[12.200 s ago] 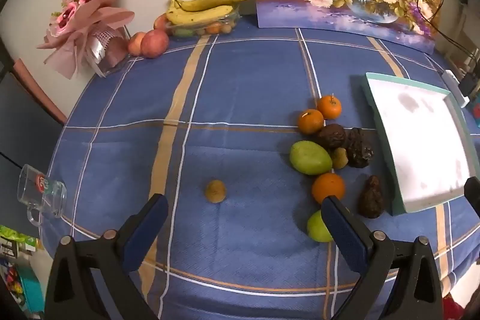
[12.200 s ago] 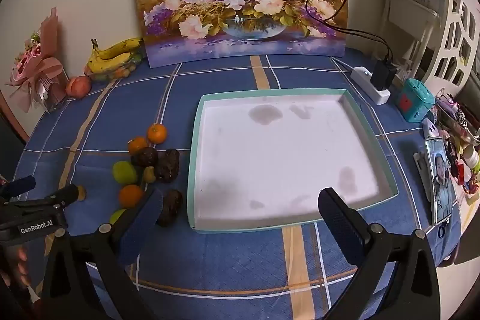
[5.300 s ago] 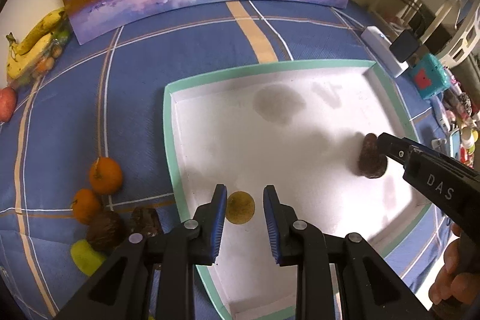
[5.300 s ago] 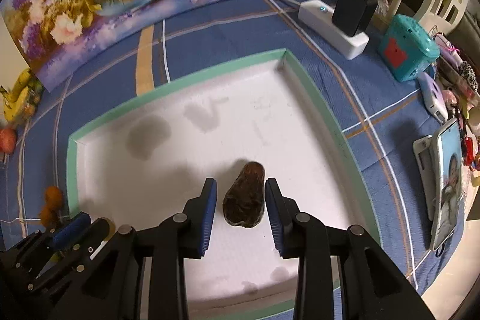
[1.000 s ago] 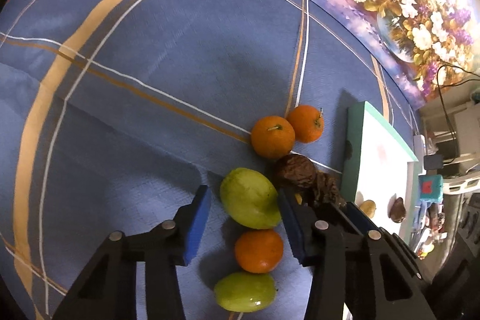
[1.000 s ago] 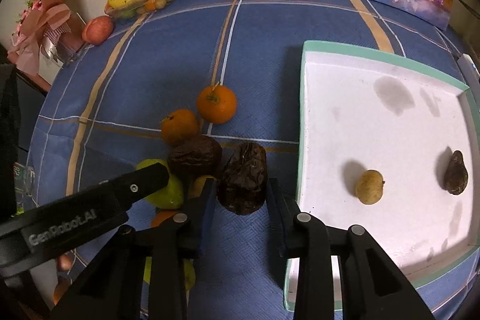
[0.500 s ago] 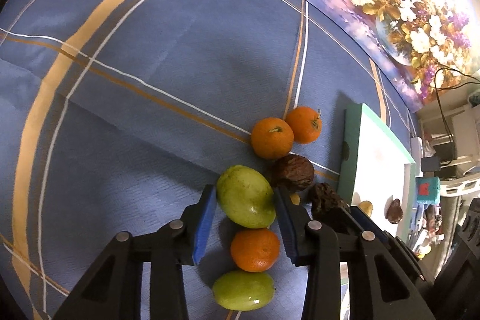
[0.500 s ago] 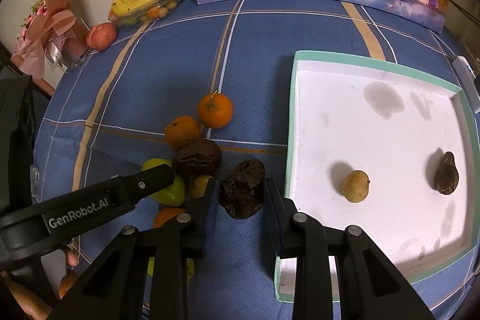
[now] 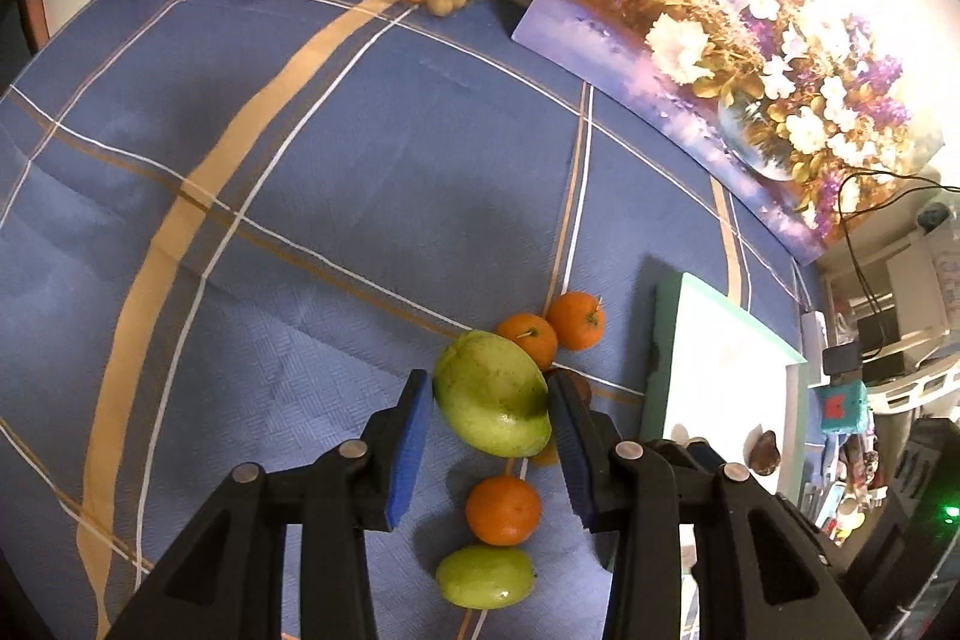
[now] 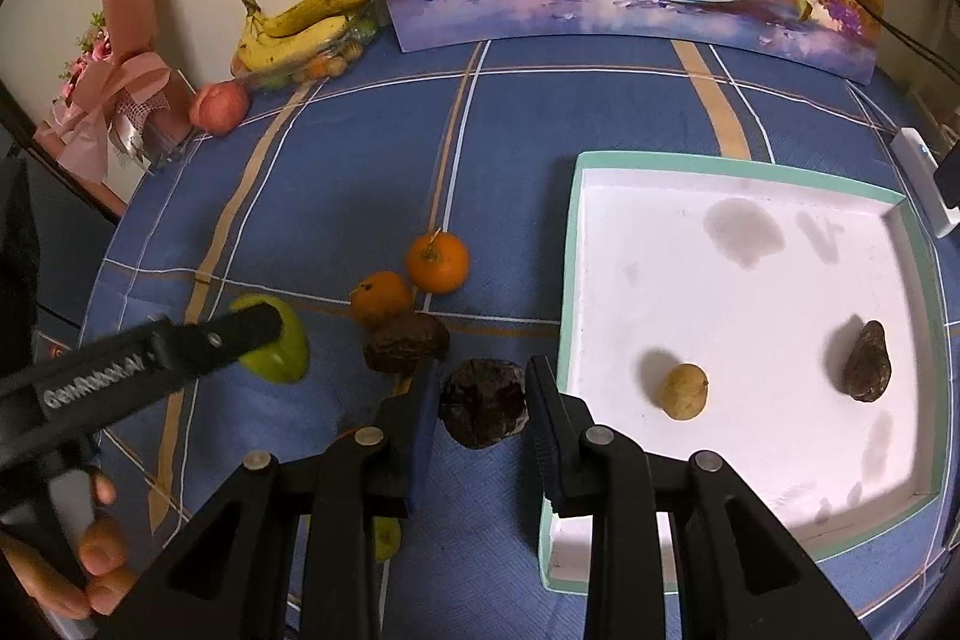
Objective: Organize fruits
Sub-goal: 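Lift the green pear with the left tool while the right tool lifts the date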
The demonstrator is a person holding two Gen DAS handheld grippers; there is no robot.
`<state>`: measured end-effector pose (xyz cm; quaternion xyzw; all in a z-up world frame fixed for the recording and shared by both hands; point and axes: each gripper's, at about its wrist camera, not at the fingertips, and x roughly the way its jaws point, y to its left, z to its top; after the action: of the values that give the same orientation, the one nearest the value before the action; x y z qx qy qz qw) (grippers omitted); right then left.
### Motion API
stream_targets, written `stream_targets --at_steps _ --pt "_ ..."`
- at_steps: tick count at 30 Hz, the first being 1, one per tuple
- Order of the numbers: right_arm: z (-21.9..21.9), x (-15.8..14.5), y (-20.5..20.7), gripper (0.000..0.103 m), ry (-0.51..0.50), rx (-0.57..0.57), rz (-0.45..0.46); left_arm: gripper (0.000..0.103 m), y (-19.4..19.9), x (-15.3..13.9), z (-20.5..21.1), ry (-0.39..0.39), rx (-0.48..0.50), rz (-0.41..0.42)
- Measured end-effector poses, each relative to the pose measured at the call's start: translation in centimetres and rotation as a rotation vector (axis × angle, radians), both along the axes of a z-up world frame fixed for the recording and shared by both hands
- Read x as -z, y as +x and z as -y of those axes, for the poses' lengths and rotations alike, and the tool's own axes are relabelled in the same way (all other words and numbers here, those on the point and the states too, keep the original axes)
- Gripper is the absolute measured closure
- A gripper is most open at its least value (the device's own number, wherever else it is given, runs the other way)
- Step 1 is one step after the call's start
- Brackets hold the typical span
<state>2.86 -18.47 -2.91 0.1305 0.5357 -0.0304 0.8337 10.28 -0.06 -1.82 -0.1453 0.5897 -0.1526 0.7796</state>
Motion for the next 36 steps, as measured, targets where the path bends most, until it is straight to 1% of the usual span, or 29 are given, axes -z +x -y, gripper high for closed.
stream_targets --at_steps 3,6,10,13,17,18,26,30,33,36 --pt "-0.2 0.6 0.2 0.073 0.000 -0.010 -0.023 0.061 0.1 0.7 -0.1 0.011 -0.002 -0.019" --pt "-0.6 1.8 0.2 0.072 -0.010 -0.033 -0.073 0.061 0.2 1.6 0.0 0.027 -0.006 -0.046" --pt "-1.1 1.7 0.2 0.072 -0.035 -0.055 -0.083 0.061 0.2 2.3 -0.1 0.050 -0.005 -0.065" --pt "-1.5 2.0 0.0 0.071 -0.045 -0.076 -0.114 0.061 0.0 2.9 -0.2 0.066 -0.007 -0.081" --pt "-2.0 3.8 -0.4 0.070 -0.070 -0.101 -0.204 0.061 -0.2 3.5 -0.4 0.072 -0.012 -0.099" --pt "-2.0 4.0 -0.4 0.069 -0.067 -0.101 -0.201 0.061 -0.2 3.6 -0.4 0.072 -0.013 -0.102" --pt "-1.9 3.9 -0.2 0.068 -0.085 -0.102 -0.195 0.061 -0.2 3.9 -0.6 0.076 -0.021 -0.112" --pt "-2.1 3.9 0.0 0.062 -0.088 -0.094 -0.197 0.061 -0.2 4.1 -0.6 0.080 -0.019 -0.120" --pt "-2.0 4.1 0.2 0.061 -0.082 -0.094 -0.202 0.061 -0.2 4.4 -0.6 0.084 -0.018 -0.127" --pt "-2.0 4.1 0.2 0.061 -0.097 -0.097 -0.198 0.061 -0.2 4.7 -0.5 0.090 -0.017 -0.135"
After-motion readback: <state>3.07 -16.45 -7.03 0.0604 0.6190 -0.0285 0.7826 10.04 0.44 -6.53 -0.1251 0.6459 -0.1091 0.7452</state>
